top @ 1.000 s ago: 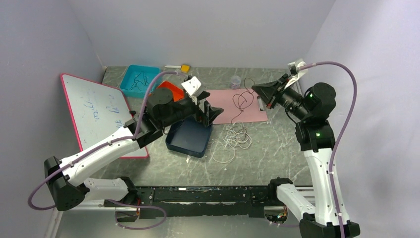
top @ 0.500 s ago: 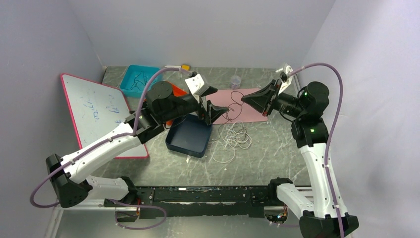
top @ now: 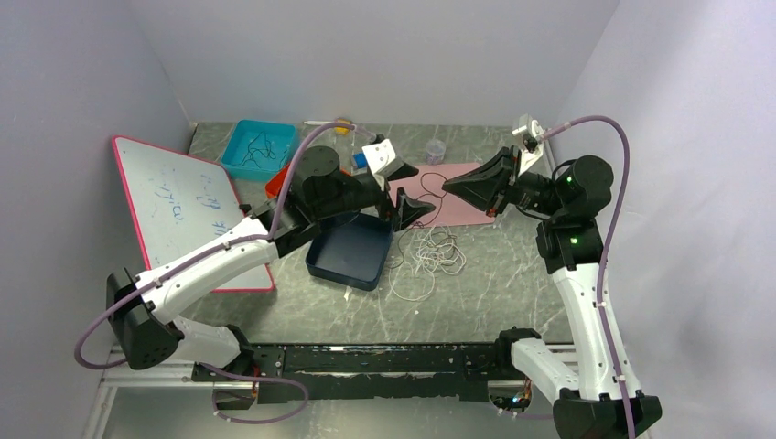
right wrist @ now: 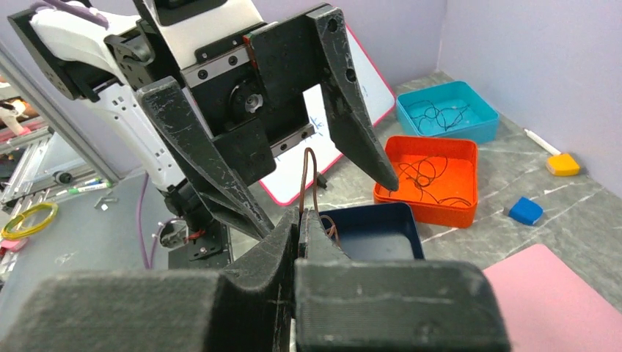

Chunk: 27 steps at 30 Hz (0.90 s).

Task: Untangle the cables

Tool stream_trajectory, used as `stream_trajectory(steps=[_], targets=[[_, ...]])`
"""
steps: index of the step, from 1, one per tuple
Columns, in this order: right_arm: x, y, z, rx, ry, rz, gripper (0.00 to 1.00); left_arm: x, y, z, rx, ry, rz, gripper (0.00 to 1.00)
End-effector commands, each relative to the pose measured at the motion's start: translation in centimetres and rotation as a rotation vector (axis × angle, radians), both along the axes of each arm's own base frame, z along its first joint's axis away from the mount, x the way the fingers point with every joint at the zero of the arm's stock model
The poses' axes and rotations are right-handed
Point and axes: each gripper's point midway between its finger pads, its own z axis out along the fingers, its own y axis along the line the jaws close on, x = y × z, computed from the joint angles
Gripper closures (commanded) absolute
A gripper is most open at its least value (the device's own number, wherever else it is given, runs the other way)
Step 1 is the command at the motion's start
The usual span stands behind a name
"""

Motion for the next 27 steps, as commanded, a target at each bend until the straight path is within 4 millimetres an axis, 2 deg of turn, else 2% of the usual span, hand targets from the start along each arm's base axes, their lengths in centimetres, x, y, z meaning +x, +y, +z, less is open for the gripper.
stream_trajectory(steps=[1,4,11,18,22,25,27], targets=[[-1.3,0.1,1.7,0.016,-0.047,0.037,1.0,-0.6,-0.7,4.4,-0.1,-0.091,-0.061,0.13],[-1.3,0.1,1.7,0.016,-0.045,0.037,1.0,-1.0,-1.1,4.9,-0.113,-0.098,-0.095,0.15],[-1.2,0.1,1.7,0.02,-0.043,0.029,1.0,-2.0,-1.7,4.9,-0.107,-0.092,-0.17,0.34],[-1.2,0.1,2.0,0.028,-0.043,0.031,1.0,-2.4,-2.7,3.5,-0.08,-0.048,-0.224,0.32],[-1.3,0.1,2.0,0.027,-0.043,0.028,1.0,-2.3,-2.9,3.4,-0.082,-0.043,-0.229,0.37],[-1.2,0.1,1.9,0.025,-0.041,0.024,1.0,-2.3,-3.0,3.9,-0.093,-0.041,-0.229,0.43],[-1.1,0.0,1.8,0.024,-0.038,0.019,1.0,-2.2,-3.1,4.0,-0.094,-0.04,-0.231,0.51]])
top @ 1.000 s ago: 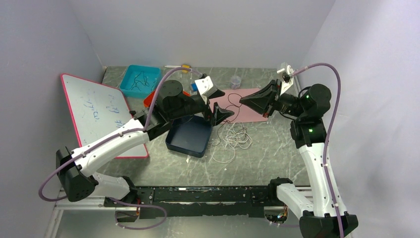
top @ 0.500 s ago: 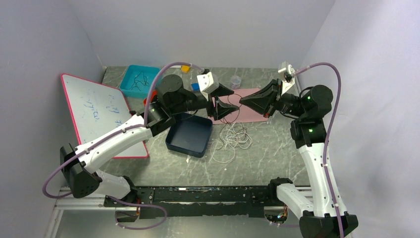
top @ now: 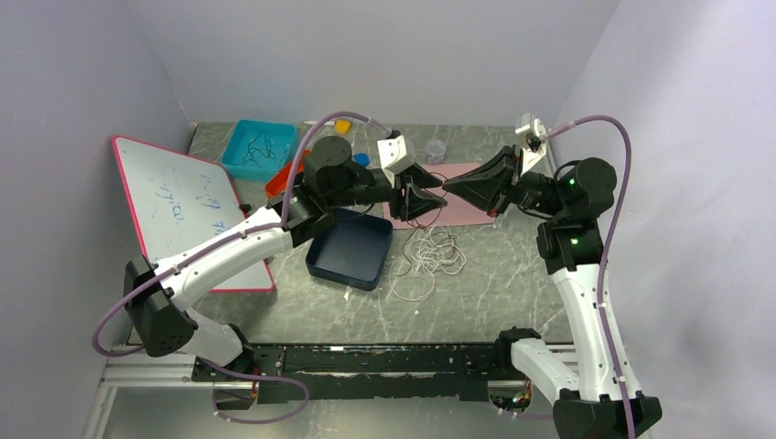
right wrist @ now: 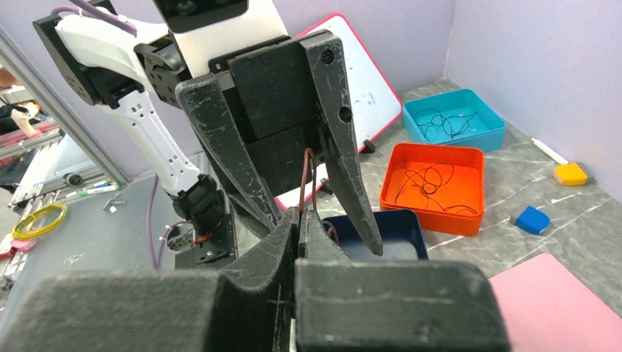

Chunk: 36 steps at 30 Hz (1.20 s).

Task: Untangle the cables

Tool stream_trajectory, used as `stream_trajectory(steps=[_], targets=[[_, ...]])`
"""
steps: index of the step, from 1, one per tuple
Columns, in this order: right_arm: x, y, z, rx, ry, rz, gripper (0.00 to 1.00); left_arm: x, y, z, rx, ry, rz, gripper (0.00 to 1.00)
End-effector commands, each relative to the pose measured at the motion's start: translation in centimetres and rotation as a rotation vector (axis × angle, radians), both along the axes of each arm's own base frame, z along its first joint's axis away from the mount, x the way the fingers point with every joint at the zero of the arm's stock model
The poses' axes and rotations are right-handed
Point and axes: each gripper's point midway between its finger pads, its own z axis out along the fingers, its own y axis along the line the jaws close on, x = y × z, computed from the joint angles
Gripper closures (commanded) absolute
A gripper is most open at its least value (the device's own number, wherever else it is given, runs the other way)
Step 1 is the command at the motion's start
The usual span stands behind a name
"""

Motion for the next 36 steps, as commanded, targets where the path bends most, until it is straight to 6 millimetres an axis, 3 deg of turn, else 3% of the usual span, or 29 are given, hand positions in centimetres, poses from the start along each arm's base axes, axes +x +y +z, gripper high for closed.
stream_trajectory(steps=[1,4,7,12,14,17,20,23,27,31,36], targets=[[-0.5,-0.1,0.8,0.003,-0.029,-0.007,1.0,-0.5,-0.1,3.1,-0.064,-0.038,-0.033,0.6],[-0.4,-0.2,0.7,0.001,-0.028,-0.016,1.0,-0.4,0.0,2.9,-0.062,-0.033,-0.026,0.8],[-0.2,-0.2,0.6,0.001,-0.026,-0.023,1.0,-0.3,0.0,2.7,-0.057,-0.03,-0.02,0.9],[0.2,-0.4,0.8,0.007,-0.034,-0.054,0.99,-0.2,0.2,2.4,-0.048,-0.022,-0.005,0.93],[0.6,-0.5,0.9,0.01,-0.038,-0.086,0.86,0.1,0.3,2.2,-0.038,-0.015,0.015,0.93],[1.8,-1.3,1.3,0.017,-0.05,-0.196,0.59,1.2,0.5,1.9,-0.015,0.004,0.062,0.93],[3.6,-3.0,1.5,0.027,-0.051,-0.369,0.47,3.0,1.7,1.6,-0.008,0.039,0.136,0.93],[5.3,-5.4,1.2,0.041,-0.022,-0.569,0.42,5.6,3.9,1.4,-0.012,0.08,0.231,0.93],[7.0,-8.1,-1.2,0.022,0.054,-0.761,0.41,10.1,8.6,0.9,0.014,0.109,0.413,0.93],[7.7,-8.9,-3.9,-0.015,0.117,-0.813,0.41,14.2,13.3,-1.3,0.102,0.132,0.632,0.93],[7.9,-8.7,-5.3,-0.02,0.155,-0.805,0.41,18.9,19.9,-4.8,0.173,0.226,0.873,0.93]])
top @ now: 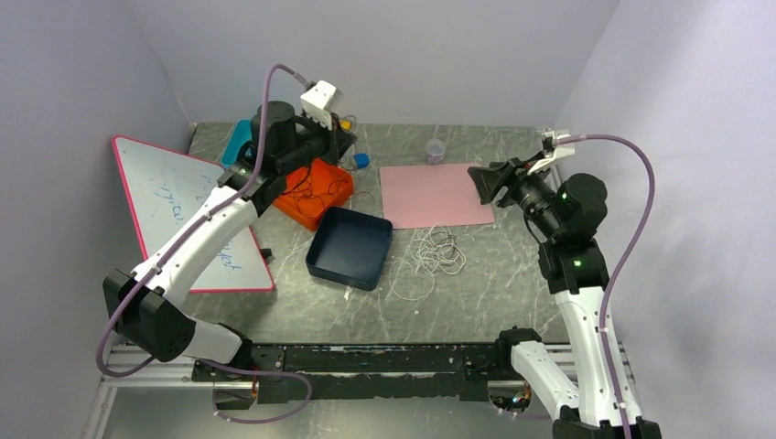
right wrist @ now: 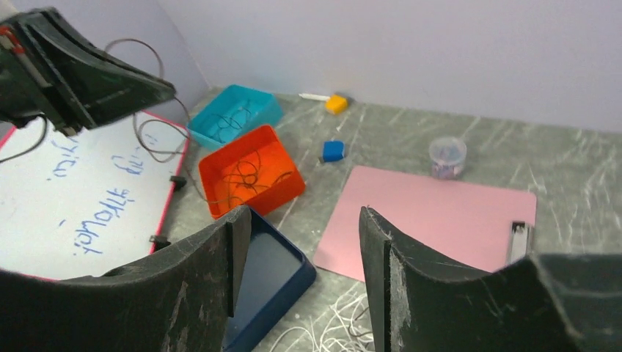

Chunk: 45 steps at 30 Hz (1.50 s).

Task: Untangle the cables

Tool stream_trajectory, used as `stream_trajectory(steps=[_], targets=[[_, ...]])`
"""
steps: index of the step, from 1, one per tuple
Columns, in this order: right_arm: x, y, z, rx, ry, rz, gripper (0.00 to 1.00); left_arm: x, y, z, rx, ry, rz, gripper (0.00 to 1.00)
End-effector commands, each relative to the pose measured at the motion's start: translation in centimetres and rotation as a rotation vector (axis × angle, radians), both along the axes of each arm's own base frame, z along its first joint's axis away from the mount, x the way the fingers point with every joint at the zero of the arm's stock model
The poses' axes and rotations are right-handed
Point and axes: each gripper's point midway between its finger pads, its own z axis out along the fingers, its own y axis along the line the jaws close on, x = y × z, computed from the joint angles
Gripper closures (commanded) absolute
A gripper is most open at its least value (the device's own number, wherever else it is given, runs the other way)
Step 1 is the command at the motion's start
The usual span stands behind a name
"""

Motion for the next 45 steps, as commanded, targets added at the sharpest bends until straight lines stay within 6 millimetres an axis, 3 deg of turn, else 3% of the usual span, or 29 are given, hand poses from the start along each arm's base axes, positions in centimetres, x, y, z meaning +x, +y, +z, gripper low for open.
stream_trajectory(steps=[1,5,10,22,29,35,41,45], targets=[[0.7,-0.7,-2.7,-0.007,0.07,-0.049,0.41,3.9,6.6,-2.7,0.07,0.089,0.252,0.93],[0.9,-0.5,-4.1,-0.001,0.107,-0.038,0.41,6.9,10.4,-5.3,0.115,0.143,0.388,0.93],[0.7,-0.3,-5.4,0.004,0.141,-0.029,0.41,9.9,13.4,-8.5,0.156,0.19,0.479,0.93],[0.4,-0.4,-7.3,-0.018,0.176,-0.024,0.4,15.3,17.1,-15.7,0.188,0.302,0.59,0.93],[0.4,-0.5,-7.7,-0.032,0.186,-0.025,0.4,16.6,17.1,-20.1,0.218,0.386,0.573,0.93],[0.4,-0.4,-8.0,-0.033,0.194,-0.018,0.4,16.7,16.5,-22.5,0.226,0.447,0.535,0.93],[0.5,-0.2,-8.4,-0.028,0.207,-0.01,0.4,16.1,14.5,-25.5,0.219,0.542,0.415,0.93],[0.6,0.0,-8.6,-0.024,0.216,-0.002,0.4,15.8,13.2,-26.4,0.216,0.58,0.338,0.89]])
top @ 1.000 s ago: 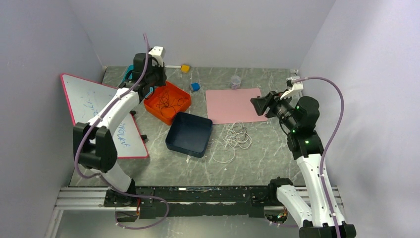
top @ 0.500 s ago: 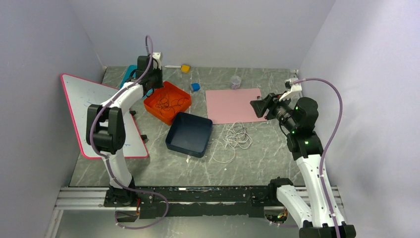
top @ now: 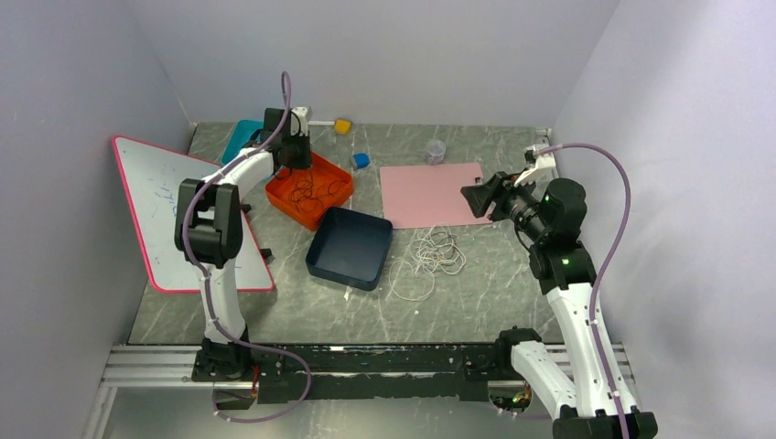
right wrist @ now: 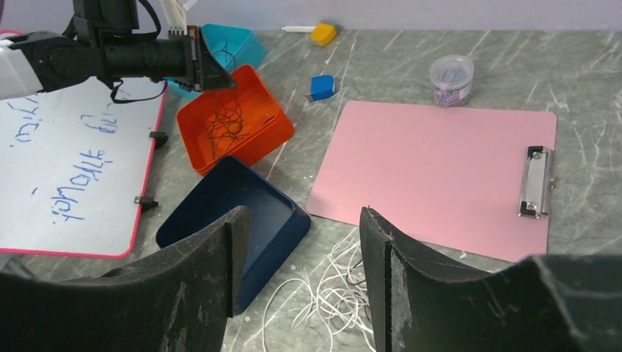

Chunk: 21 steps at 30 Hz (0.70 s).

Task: Untangle the cables

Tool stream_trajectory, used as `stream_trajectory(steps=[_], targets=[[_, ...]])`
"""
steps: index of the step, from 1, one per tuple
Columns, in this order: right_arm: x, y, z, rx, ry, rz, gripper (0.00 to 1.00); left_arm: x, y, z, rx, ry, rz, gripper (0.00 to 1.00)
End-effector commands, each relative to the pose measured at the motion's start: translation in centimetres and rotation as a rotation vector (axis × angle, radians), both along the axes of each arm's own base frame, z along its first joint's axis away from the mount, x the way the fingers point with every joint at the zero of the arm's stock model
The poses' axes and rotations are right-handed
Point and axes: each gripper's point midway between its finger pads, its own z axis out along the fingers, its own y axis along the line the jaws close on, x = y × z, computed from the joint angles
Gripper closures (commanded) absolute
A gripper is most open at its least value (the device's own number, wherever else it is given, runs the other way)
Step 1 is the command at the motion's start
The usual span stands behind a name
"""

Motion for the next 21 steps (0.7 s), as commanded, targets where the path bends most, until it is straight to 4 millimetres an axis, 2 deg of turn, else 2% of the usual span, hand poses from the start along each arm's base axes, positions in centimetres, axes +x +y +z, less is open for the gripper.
stream_trajectory(steps=[1,4,7,10,18,21], targets=[[0.0,0.2,-0.7,0.0,0.012,0.015,0.4,-0.3,-1.8,-0.3,-0.067,0.05,-0.104,0.88],[0.1,0.3,-0.8,0.004,0.016,0.022,0.4,-0.4,-1.6,-0.2,-0.057,0.054,-0.104,0.77],[0.2,0.4,-0.9,0.011,0.019,0.025,0.4,-0.3,-1.3,1.1,-0.051,0.016,-0.088,0.63],[0.2,0.5,-1.1,0.018,0.024,0.03,0.4,-0.3,-1.0,2.4,-0.042,-0.011,-0.076,0.56],[0.2,0.4,-1.5,0.012,0.031,0.02,0.4,-0.8,-0.1,5.6,-0.026,-0.081,-0.043,0.53],[0.3,0.3,-1.7,0.01,0.038,0.017,0.4,-1.3,-0.5,6.4,-0.04,-0.086,-0.056,0.55]])
